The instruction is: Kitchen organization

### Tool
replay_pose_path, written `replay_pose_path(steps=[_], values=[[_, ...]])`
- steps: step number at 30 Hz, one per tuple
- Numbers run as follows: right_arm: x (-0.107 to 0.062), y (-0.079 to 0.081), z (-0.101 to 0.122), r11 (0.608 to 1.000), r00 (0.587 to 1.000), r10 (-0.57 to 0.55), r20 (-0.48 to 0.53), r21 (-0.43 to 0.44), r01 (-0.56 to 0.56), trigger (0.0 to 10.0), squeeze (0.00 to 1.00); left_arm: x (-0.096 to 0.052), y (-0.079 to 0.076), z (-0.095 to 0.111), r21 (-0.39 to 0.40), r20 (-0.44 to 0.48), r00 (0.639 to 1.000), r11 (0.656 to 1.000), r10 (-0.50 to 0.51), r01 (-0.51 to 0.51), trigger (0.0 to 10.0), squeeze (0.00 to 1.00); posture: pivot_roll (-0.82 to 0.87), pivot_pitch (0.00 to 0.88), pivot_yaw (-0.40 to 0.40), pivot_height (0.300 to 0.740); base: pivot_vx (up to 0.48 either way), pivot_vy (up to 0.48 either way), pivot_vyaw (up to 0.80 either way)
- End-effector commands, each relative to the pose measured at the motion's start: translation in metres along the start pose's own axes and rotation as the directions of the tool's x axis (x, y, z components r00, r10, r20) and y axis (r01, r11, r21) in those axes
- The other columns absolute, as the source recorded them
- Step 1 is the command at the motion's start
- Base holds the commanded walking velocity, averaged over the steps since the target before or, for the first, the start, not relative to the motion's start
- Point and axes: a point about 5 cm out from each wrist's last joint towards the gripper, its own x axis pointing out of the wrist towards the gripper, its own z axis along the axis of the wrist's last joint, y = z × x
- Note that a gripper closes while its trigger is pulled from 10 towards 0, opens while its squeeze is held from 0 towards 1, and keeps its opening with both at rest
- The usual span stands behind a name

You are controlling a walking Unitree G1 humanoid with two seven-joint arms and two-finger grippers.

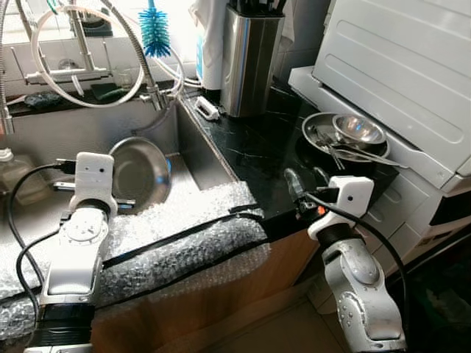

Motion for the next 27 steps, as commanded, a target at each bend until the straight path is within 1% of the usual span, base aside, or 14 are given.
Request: replay_pose_path(steps=[1,4,5,6,7,8,9,10,14,15,17,18,19,27], values=[[0.001,0.0,0.005,1.0,1.0,0.004,0.012,-0.008,-0.004,10.0,0.0,-0.004,-0.018,-0.023,0.003,-0.119,0.989,0.996,-0.091,0.092,10.0,0.0,-0.01,0.0,-0.097,0.74,0.0,0.0,0.0],[0.002,0.0,0.006,1.0,1.0,0.003,0.013,-0.007,-0.003,10.0,0.0,-0.006,-0.021,-0.028,0.001,-0.159,0.98,0.992,-0.122,0.124,10.0,0.0,-0.01,0.0,-0.098,0.74,0.0,0.0,0.0],[0.002,0.0,0.006,1.0,1.0,0.004,0.013,-0.008,-0.004,10.0,0.0,-0.007,-0.023,-0.032,0.001,-0.191,0.972,0.99,-0.136,0.138,10.0,0.0,-0.01,0.0,-0.098,0.74,0.0,0.0,0.0],[0.002,0.0,0.006,1.0,1.0,0.004,0.013,-0.008,-0.004,10.0,0.0,-0.007,-0.023,-0.032,0.001,-0.191,0.972,0.99,-0.136,0.138,10.0,0.0,-0.01,0.0,-0.098,0.74,0.0,0.0,0.0],[0.002,0.0,0.006,1.0,1.0,0.005,0.013,-0.008,-0.005,10.0,0.0,-0.009,-0.025,-0.035,-0.007,-0.221,0.964,0.989,-0.146,0.148,10.0,0.0,-0.01,0.0,-0.098,0.74,0.0,0.0,0.0],[0.002,0.0,0.006,1.0,1.0,0.005,0.013,-0.008,-0.005,10.0,0.0,-0.009,-0.025,-0.035,-0.007,-0.221,0.964,0.989,-0.146,0.148,10.0,0.0,-0.01,0.0,-0.098,0.74,0.0,0.0,0.0],[0.002,0.0,0.007,1.0,1.0,0.007,0.012,-0.007,-0.007,10.0,0.0,-0.01,-0.025,-0.041,-0.011,-0.265,0.952,0.988,-0.154,0.157,10.0,0.0,-0.01,0.0,-0.098,0.74,0.0,0.0,0.0],[0.002,0.001,0.006,1.0,1.0,0.008,0.012,-0.006,-0.008,10.0,0.0,-0.011,-0.026,-0.044,-0.009,-0.285,0.945,0.986,-0.162,0.167,10.0,0.0,-0.01,0.0,-0.098,0.74,0.0,0.0,0.0],[0.003,0.002,0.006,1.0,1.0,0.014,0.009,-0.003,-0.014,10.0,0.0,-0.014,-0.027,-0.048,-0.012,-0.323,0.93,0.983,-0.177,0.182,10.0,0.0,-0.01,0.0,-0.098,0.74,0.0,0.0,0.0],[0.003,0.003,0.006,1.0,1.0,0.019,0.008,-0.001,-0.019,10.0,0.0,-0.015,-0.028,-0.048,-0.013,-0.335,0.925,0.983,-0.179,0.186,10.0,0.08,-0.01,0.0,-0.099,0.74,0.0,0.0,0.0],[0.003,0.004,0.006,1.0,1.0,0.021,0.008,0.0,-0.021,10.0,0.0,-0.015,-0.028,-0.049,-0.01,-0.342,0.922,0.982,-0.181,0.189,10.0,0.5,-0.01,0.0,-0.099,0.74,0.0,0.0,0.0],[0.004,0.004,0.006,1.0,1.0,0.022,0.007,0.0,-0.022,10.0,0.0,-0.015,-0.028,-0.049,-0.011,-0.344,0.921,0.982,-0.182,0.19,10.0,0.83,-0.01,0.0,-0.099,0.74,0.0,0.0,0.0],[0.004,0.004,0.006,1.0,1.0,0.023,0.006,0.0,-0.023,10.0,0.0,-0.015,-0.028,-0.049,-0.013,-0.346,0.92,0.982,-0.183,0.19,10.0,1.0,-0.01,0.0,-0.099,0.74,0.0,0.0,0.0],[0.005,0.005,0.006,0.999,0.999,0.033,0.004,-0.001,-0.033,10.0,0.0,-0.016,-0.032,-0.046,-0.028,-0.344,0.918,0.979,-0.197,0.2,10.0,1.0,-0.01,0.0,-0.101,0.74,0.0,0.0,0.0]])
